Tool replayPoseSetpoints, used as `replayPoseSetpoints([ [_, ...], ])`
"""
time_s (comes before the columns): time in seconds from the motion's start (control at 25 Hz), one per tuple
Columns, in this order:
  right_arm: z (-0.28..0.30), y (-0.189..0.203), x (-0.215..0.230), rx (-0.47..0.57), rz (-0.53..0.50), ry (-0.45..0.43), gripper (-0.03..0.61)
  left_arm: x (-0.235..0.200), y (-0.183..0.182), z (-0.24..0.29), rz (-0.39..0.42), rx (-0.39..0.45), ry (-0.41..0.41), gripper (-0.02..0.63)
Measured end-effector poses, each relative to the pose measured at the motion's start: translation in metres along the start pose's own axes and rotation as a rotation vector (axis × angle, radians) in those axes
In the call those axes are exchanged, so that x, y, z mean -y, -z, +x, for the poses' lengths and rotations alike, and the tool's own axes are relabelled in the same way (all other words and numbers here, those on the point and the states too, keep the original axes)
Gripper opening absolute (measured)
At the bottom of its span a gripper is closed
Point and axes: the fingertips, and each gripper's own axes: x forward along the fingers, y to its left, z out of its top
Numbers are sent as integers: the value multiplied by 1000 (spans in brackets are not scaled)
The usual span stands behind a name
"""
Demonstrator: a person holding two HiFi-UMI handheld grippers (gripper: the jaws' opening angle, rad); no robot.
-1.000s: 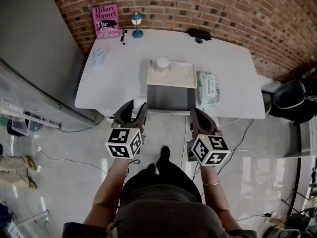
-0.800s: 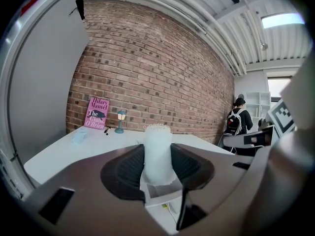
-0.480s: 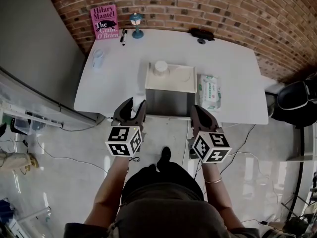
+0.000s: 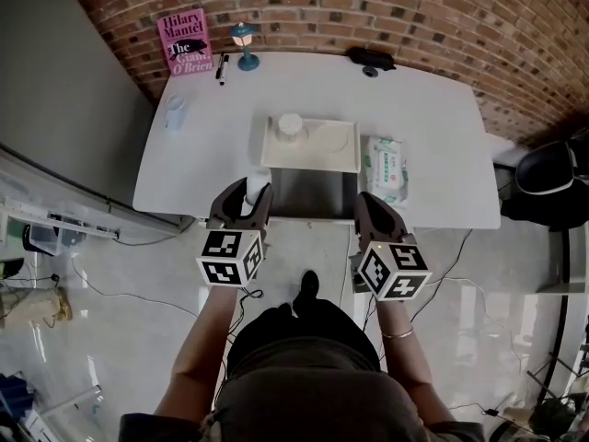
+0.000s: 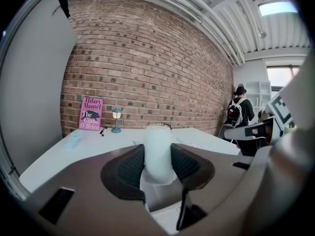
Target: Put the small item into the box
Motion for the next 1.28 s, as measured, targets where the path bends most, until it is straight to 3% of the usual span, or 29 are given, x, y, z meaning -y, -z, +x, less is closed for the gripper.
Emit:
replayPoseSetpoints([
  [0.92, -26, 19, 56, -7, 93, 144, 6, 67, 35, 75, 253, -221, 263, 173],
  [1.28, -38, 26, 67, -3, 121, 184, 6, 95, 66, 92, 434, -349, 390, 173],
])
